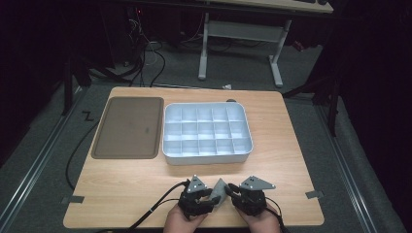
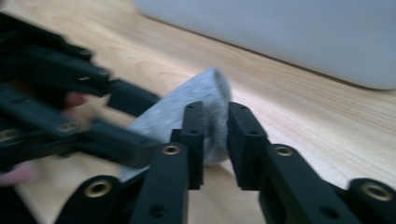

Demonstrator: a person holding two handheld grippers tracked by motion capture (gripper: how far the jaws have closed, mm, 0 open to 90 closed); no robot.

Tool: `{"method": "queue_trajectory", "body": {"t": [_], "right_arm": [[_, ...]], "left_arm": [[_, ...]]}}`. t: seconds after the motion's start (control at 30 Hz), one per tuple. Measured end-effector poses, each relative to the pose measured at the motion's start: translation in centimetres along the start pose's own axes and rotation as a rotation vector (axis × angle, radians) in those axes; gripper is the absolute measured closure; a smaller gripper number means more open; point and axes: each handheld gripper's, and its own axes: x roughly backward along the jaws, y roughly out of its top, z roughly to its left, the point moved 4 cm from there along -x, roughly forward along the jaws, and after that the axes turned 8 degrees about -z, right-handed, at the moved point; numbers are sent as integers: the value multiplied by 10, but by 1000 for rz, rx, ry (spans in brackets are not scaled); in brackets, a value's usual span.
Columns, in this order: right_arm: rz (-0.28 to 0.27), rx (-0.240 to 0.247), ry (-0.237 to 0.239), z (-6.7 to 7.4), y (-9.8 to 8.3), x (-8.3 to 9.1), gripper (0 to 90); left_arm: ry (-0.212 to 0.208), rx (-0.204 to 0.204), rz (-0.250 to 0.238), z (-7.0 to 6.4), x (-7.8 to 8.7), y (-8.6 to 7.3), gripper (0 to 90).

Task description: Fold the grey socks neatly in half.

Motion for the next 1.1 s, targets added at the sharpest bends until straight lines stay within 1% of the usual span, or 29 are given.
{"method": "queue_trajectory", "body": {"t": [0.07, 0.13, 0.23, 0.3, 0.33, 0.37, 0.4, 0.43, 0.5, 0.53, 0.67, 0.73, 0.8, 0.93, 1.0, 1.1], "right_arm": [[-2, 12, 10, 5, 1, 5, 838], [6, -4, 31, 9, 0, 7, 870], [28, -16, 43, 10, -2, 5, 884], [32, -16, 37, 12, -2, 5, 883], [24, -13, 26, 14, -1, 9, 877], [7, -4, 13, 15, 1, 13, 845], [-5, -5, 3, 15, 3, 16, 836], [-16, -5, -1, 15, 4, 18, 828], [-20, -8, -5, 15, 6, 22, 825], [-12, -3, 0, 15, 6, 22, 833], [34, -17, 25, 17, -1, 14, 846], [48, -25, 17, 15, -5, 8, 848], [67, -49, 13, 11, -7, 4, 847], [82, -85, 22, 6, -5, 0, 828], [89, -85, 29, 5, -4, -1, 811], [104, -95, 35, 2, -2, -2, 797]], "left_arm": [[0, 1, 2, 0, 0, 0, 568], [-5, 2, 5, 0, -1, -1, 582], [-7, 3, 8, -1, -2, -1, 596], [-9, 3, 8, 0, -2, 0, 602], [-9, 4, 8, 0, -2, 0, 605], [-9, 4, 9, 0, -2, 0, 607], [-10, 3, 10, 0, -2, 0, 609], [-9, 3, 10, 0, -2, 0, 612], [-7, 6, 10, 0, -3, 0, 614], [-7, 7, 11, 0, -3, 0, 614], [-6, 6, 12, 0, -4, 1, 617], [-6, 7, 11, -1, -4, 1, 618], [-8, 1, 14, -1, -4, 1, 619], [-13, -5, 23, -2, -6, 2, 614], [-15, -12, 26, -3, -7, 3, 606], [-22, -35, 32, -6, -8, 4, 589]]}}
